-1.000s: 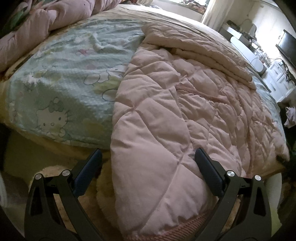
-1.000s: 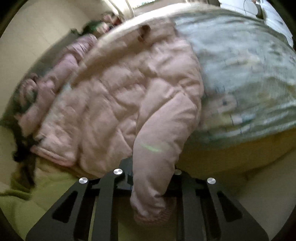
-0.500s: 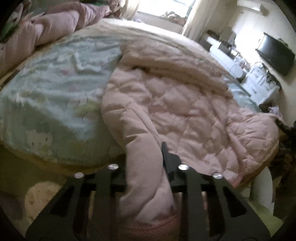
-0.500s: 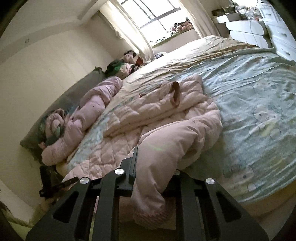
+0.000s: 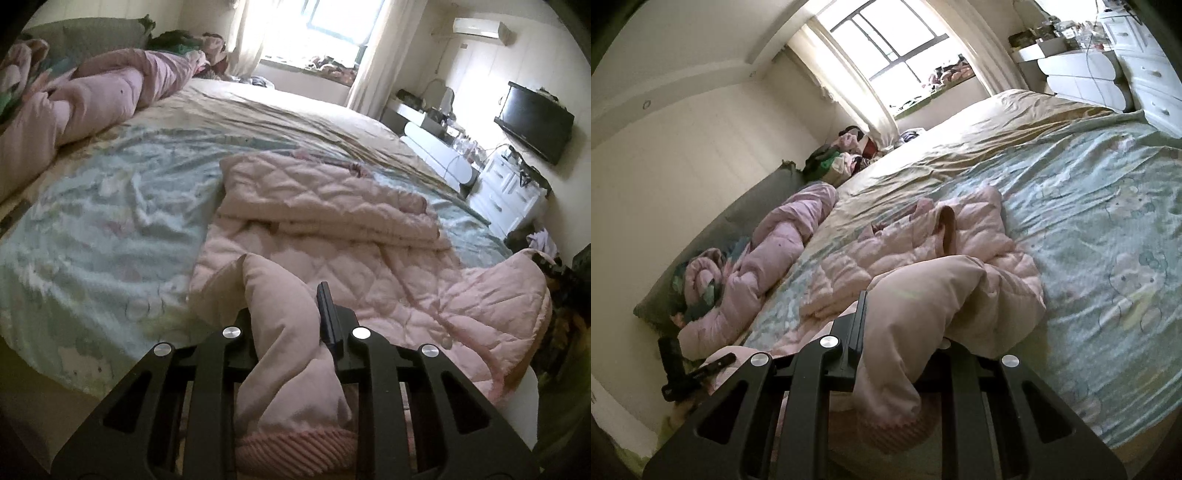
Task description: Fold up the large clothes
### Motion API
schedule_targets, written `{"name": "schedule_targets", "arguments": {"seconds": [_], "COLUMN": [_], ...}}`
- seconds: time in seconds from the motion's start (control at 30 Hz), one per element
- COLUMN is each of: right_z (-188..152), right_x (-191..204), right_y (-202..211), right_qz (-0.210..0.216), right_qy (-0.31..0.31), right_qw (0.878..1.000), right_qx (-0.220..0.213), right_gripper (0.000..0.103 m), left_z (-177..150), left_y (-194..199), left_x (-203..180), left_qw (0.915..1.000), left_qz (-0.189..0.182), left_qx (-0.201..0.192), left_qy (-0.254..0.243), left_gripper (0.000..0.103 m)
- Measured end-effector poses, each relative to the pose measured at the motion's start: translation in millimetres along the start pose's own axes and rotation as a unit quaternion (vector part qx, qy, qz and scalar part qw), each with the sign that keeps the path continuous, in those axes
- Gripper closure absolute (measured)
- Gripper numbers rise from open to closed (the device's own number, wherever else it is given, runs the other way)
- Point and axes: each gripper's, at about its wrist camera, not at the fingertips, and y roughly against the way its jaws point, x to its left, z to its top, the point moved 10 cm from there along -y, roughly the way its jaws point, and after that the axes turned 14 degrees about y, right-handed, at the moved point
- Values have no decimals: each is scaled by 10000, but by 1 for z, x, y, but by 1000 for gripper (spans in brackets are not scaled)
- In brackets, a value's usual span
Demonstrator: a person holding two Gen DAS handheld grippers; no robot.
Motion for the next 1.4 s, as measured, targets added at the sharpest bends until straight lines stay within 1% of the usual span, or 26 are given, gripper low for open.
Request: {"name": "schedule_targets", "arguments": {"seconds": [0.3, 0.5, 0.77, 0.93, 1.13, 1.4], "right_z": [30, 45, 64, 80, 100, 123], "right_x": [-13, -22, -33, -41, -49, -73], "right_y": [-11, -17, -30, -42, -60, -88], "right_qz": [-56, -92, -108, -144, -187, -186], "right_qy": [-77, -196, -289, -322, -334, -637], "right_qw": [9997, 9993, 9988, 9986, 9983, 9966], "right_qx": [-223, -318, -375, -406, -436, -494], "right_gripper": [87, 87, 87, 87, 87, 87], "left_z": [38, 58, 85, 107, 129, 156], "left_y": [-6, -8, -21, -25, -35, -52], "left_x": [-10, -19, -25, -34, -39, -39], "left_qw": [9996, 9993, 9991, 9986, 9984, 9983], "left_qz": [-84, -74, -36, 2, 82, 158], "left_qx": [-236, -377, -422, -524, -537, -546], "left_qy": [87, 44, 66, -51, -154, -105], "left_gripper": [87, 87, 87, 87, 87, 87]}}
